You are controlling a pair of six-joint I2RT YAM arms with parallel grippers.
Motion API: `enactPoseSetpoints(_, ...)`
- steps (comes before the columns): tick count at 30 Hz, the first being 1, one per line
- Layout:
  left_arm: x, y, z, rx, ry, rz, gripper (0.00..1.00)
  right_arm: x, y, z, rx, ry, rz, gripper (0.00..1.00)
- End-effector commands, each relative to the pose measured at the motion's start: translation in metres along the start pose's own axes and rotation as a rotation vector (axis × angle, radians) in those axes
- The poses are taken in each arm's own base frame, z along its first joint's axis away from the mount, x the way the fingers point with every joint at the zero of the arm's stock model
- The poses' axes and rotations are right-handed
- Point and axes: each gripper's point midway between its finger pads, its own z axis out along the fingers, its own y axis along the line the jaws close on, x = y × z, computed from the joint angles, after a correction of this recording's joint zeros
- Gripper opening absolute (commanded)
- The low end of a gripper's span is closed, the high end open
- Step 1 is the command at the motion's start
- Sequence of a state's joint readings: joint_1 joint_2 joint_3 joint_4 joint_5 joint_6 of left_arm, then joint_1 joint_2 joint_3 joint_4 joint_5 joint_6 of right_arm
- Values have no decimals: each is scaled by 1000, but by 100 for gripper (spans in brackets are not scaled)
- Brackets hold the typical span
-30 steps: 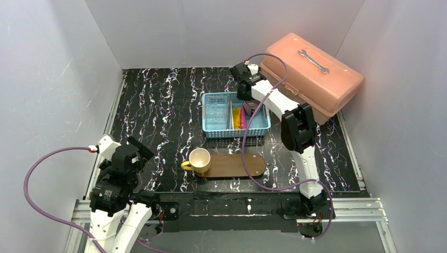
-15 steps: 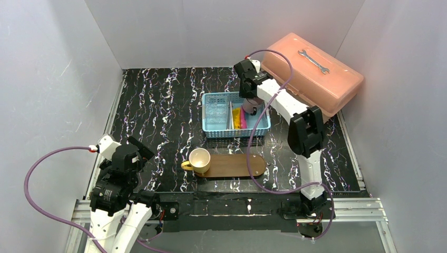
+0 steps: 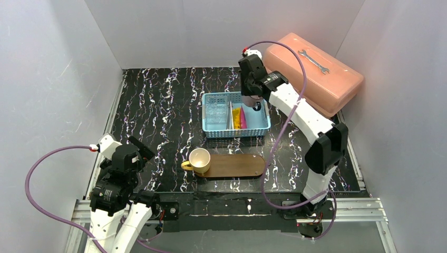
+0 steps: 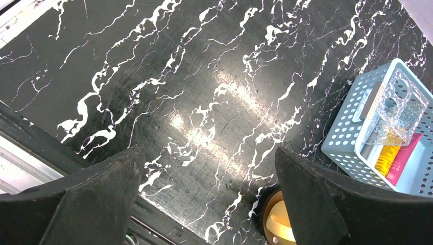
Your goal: Prepare toiletry sets of a toothbrush and toothpaste on the tray
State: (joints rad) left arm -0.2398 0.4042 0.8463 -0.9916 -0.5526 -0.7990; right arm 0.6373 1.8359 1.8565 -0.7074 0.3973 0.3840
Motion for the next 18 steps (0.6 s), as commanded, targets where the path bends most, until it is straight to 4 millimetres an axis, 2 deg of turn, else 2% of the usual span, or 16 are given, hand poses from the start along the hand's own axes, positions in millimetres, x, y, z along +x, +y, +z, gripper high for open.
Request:
enactPoseSetpoints(1, 2, -4, 3, 14, 10, 30, 98, -19, 17, -56, -93, -117, -131, 1)
enactPoseSetpoints(4, 3, -6, 3, 27, 17, 38, 98, -6, 23, -78, -142, -118, -198, 1)
enactPoseSetpoints(11, 6, -11, 4, 48, 36, 57, 98, 37, 29, -121, -264, -103, -352, 1)
enactPoseSetpoints(14, 7, -12, 4, 53, 41, 62, 98, 62, 35, -133, -320, -79, -441, 1)
enactPoseSetpoints(18, 8, -13, 4, 53, 47, 68, 98, 95, 39, -137, -384, -32, -563, 1)
